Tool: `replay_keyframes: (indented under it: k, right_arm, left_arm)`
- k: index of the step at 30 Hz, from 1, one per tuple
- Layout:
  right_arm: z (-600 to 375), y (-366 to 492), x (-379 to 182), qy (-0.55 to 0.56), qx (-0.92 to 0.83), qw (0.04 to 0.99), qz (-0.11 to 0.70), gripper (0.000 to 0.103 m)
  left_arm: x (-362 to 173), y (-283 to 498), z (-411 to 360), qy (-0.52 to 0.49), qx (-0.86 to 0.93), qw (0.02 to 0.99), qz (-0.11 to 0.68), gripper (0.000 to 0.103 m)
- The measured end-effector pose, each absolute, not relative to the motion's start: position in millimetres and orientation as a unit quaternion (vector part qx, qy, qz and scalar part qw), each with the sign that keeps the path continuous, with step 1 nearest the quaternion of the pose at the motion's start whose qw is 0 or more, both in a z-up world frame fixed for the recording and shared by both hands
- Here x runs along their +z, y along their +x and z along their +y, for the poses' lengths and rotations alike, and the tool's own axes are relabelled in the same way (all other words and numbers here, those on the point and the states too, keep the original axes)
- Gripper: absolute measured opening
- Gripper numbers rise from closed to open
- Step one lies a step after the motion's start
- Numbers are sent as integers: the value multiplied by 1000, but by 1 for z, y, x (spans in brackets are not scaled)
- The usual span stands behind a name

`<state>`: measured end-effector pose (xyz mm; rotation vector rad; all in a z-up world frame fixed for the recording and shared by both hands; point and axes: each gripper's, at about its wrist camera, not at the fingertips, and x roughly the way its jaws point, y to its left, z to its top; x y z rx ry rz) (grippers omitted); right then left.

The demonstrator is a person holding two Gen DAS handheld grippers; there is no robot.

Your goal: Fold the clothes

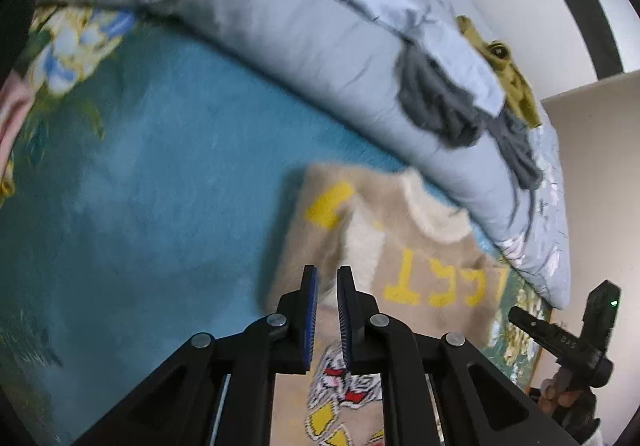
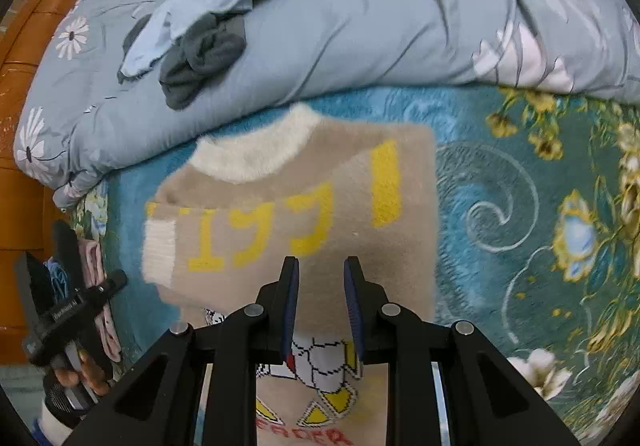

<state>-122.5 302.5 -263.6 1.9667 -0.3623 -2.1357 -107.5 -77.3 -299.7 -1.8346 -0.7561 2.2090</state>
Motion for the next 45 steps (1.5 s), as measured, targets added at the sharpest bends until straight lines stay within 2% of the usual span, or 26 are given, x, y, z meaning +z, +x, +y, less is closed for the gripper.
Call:
replay_keyframes:
  k: [3, 7, 12, 14, 16, 18, 23, 27, 29, 30, 36, 45]
  right_arm:
    - [321, -124, -258, 661, -736, 87, -114, 24]
    - [347, -125, -269, 669, -729, 41, -140, 24]
    - [348, -129, -301, 692, -703, 34, -160, 24]
    - [344, -130, -313, 702, -692, 33, -165, 24]
    - [340, -131, -318, 704, -690, 30, -168, 24]
    - [340, -131, -319, 702, -690, 30, -175, 24]
    - [339, -130, -317, 698, -693, 32, -177, 24]
    - [331, -131, -314, 699, -695, 41, -160, 24]
    - [328, -132, -315, 699, -696, 42, -157, 24]
    - [327, -133, -315, 699, -696, 43, -156, 24]
    - [324, -137, -321, 701, -695, 54, -151, 24]
    - [317, -148, -346, 716, -682, 42, -139, 24]
  left_arm:
    - [-293, -122, -58, -610, 741, 118, -256, 12]
    - [-299, -134, -23, -622, 737, 149, -216, 14]
    - [-312, -137, -29, -626, 736, 110, -232, 15]
    - [-318, -137, -39, -629, 740, 90, -223, 20]
    - [-329, -136, -47, -640, 723, 92, -242, 39]
    - [-337, -133, -50, -650, 710, 102, -250, 47]
    - [-357, -127, -52, -669, 690, 96, -259, 48]
    - [-355, -125, -48, -667, 690, 105, -262, 45]
    - [-352, -124, -47, -668, 693, 104, -251, 25]
    - [-351, -124, -47, -669, 694, 102, -245, 10]
    - [-332, -119, -55, -647, 723, 96, -222, 10]
    - [-365, -115, -65, -666, 705, 77, -231, 10]
